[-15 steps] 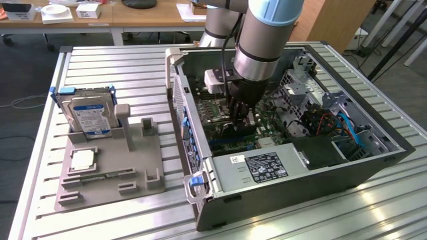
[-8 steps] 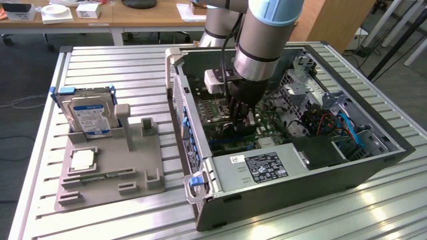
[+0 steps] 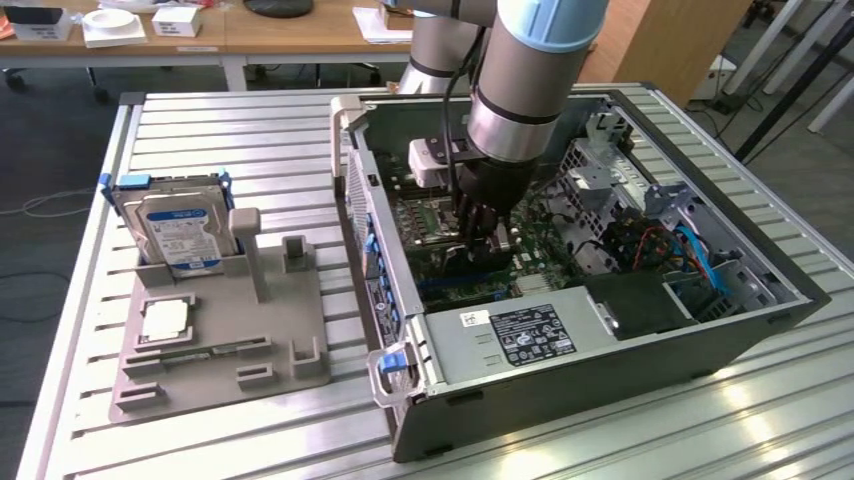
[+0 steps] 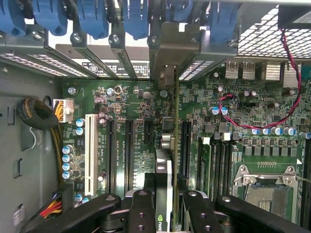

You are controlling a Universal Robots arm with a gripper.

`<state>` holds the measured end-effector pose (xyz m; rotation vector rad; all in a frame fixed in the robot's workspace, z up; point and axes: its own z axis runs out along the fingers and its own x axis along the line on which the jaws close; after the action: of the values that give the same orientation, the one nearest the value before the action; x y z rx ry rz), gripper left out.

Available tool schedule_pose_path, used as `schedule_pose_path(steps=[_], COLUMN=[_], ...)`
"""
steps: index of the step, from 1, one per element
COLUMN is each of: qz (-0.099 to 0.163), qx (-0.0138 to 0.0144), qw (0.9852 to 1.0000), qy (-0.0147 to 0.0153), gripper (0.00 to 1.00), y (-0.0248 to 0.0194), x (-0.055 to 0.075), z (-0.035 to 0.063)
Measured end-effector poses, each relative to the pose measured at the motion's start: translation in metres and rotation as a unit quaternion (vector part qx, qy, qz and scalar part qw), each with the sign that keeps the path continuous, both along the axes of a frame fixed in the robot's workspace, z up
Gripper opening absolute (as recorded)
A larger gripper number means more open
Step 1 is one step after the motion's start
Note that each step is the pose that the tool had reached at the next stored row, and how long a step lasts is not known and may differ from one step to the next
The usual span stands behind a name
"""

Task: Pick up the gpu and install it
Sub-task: 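Insert the gpu into the slot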

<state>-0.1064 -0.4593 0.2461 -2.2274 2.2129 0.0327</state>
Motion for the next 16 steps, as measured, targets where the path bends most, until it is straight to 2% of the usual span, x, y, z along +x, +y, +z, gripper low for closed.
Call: schedule_pose_path(steps=[11, 16], qz=[0.000, 0.000], qx=[0.0009, 0.0035], qw=[1.0000, 1.0000], qy=[0.0000, 0.0000], gripper=[0.27, 0.27], y=[-0.0001, -0.0011], x=[-0.0001, -0.0001], z=[-0.0001, -0.0001])
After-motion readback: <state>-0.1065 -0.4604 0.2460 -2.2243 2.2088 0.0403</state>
